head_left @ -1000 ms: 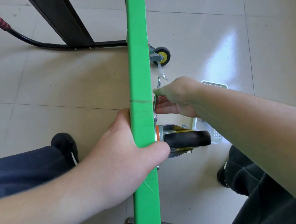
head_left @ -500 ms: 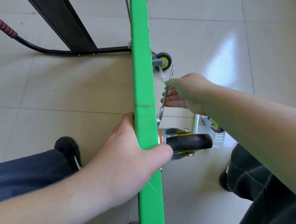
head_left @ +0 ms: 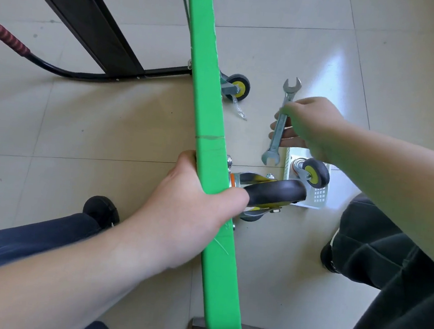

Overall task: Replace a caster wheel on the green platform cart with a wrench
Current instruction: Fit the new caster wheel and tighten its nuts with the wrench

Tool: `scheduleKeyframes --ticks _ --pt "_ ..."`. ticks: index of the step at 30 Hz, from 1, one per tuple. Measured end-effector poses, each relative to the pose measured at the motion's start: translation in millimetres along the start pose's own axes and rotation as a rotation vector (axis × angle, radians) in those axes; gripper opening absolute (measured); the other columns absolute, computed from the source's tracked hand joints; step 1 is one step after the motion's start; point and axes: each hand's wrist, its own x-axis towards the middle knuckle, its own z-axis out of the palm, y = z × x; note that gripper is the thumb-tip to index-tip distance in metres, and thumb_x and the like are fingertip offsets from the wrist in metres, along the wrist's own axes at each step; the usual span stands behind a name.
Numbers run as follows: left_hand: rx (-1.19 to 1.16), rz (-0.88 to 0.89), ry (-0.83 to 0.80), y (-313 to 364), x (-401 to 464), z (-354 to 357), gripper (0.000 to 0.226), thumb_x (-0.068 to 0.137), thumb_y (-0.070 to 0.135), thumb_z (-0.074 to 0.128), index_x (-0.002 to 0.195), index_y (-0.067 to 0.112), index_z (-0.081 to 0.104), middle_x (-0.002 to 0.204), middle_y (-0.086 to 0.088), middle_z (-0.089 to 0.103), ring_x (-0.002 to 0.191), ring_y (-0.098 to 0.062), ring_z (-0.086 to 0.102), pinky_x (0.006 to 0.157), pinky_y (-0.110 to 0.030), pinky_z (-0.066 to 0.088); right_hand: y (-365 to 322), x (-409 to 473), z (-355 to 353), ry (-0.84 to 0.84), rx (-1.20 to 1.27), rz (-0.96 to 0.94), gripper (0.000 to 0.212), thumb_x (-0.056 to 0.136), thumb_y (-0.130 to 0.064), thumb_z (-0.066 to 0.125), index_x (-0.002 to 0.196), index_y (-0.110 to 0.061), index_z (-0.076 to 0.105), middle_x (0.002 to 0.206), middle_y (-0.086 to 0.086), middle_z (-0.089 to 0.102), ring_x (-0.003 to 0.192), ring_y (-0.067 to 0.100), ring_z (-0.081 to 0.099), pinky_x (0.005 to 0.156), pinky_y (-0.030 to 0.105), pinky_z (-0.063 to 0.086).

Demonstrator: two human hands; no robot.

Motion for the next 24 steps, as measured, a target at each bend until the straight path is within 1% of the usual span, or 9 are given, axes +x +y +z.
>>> scheduleKeyframes --ticks 3,6,10,14,15,17,18,20,24 --pt "-0.006 0.012 0.002 1 0 1 0.072 0.057 0.062 0.072 0.121 0.033 0.059 0.110 0.008 0.075 0.102 -0.020 0.073 0.089 -0.049 0.059 24 9 -25 0.069 -0.070 -0.024 0.012 0.101 -0.017 0.057 0.097 -0.010 0.066 0.096 0.024 0.074 0.078 0.033 0.077 0.073 0.046 0.065" --pt "-0.014 0.018 0.006 0 0 2 0.074 0.055 0.062 0.071 0.121 0.032 0.060 0.110 0.008 0.075 0.102 -0.020 0.073 0.090 -0.050 0.060 52 16 -50 0.164 -0.143 -0.027 0.006 0.101 -0.019 0.056 0.099 -0.021 0.061 0.093 0.021 0.075 0.076 0.032 0.078 0.075 0.050 0.065" --pt "-0.017 0.022 0.017 -1 1 2 0.071 0.056 0.059 0.067 0.122 0.034 0.059 0.110 0.009 0.075 0.102 -0.018 0.073 0.090 -0.050 0.060 87 22 -70 0.247 -0.158 0.067 0.009 0.097 -0.021 0.055 0.092 -0.020 0.062 0.093 0.016 0.075 0.077 0.033 0.078 0.083 0.052 0.063" --pt "-0.017 0.024 0.016 -3 2 4 0.067 0.060 0.056 0.069 0.122 0.031 0.061 0.110 0.005 0.076 0.103 -0.026 0.073 0.090 -0.055 0.059 130 35 -85 0.319 -0.173 0.149 0.019 0.081 -0.032 0.063 0.085 -0.014 0.068 0.093 0.014 0.074 0.083 0.035 0.074 0.085 0.067 0.058" --pt "-0.016 0.023 0.021 -4 3 4 0.066 0.060 0.056 0.069 0.121 0.031 0.061 0.109 0.005 0.076 0.103 -0.026 0.073 0.090 -0.056 0.059 144 44 -90 0.330 -0.166 0.166 0.023 0.078 -0.031 0.064 0.086 -0.010 0.068 0.089 0.013 0.070 0.077 0.032 0.069 0.085 0.067 0.057" --pt "-0.014 0.022 0.027 -4 2 4 0.067 0.059 0.056 0.069 0.120 0.031 0.061 0.108 0.005 0.076 0.102 -0.026 0.073 0.089 -0.056 0.059 164 52 -92 0.362 -0.151 0.207 0.032 0.074 -0.029 0.063 0.090 -0.002 0.068 0.081 0.014 0.064 0.071 0.026 0.057 0.082 0.055 0.060" --pt "-0.014 0.021 0.028 -4 2 4 0.067 0.058 0.056 0.068 0.120 0.031 0.061 0.107 0.005 0.076 0.101 -0.026 0.073 0.089 -0.056 0.059 174 56 -93 0.369 -0.142 0.227 0.036 0.073 -0.028 0.062 0.092 0.001 0.067 0.079 0.014 0.062 0.071 0.025 0.055 0.075 0.047 0.057" --pt "-0.013 0.021 0.031 -4 2 4 0.067 0.057 0.056 0.068 0.120 0.031 0.061 0.107 0.005 0.076 0.101 -0.026 0.074 0.089 -0.056 0.059 187 57 -91 0.398 -0.115 0.258 0.036 0.071 -0.024 0.058 0.092 0.004 0.066 0.077 0.017 0.063 0.071 0.025 0.054 0.071 0.044 0.053" --pt "-0.018 0.017 0.041 -5 3 4 0.066 0.058 0.055 0.068 0.120 0.031 0.061 0.107 0.005 0.076 0.101 -0.025 0.074 0.089 -0.055 0.060 190 44 -77 0.462 -0.021 0.313 0.015 0.084 -0.013 0.053 0.075 -0.008 0.064 0.087 0.019 0.073 0.080 0.030 0.066 0.090 0.052 0.060"
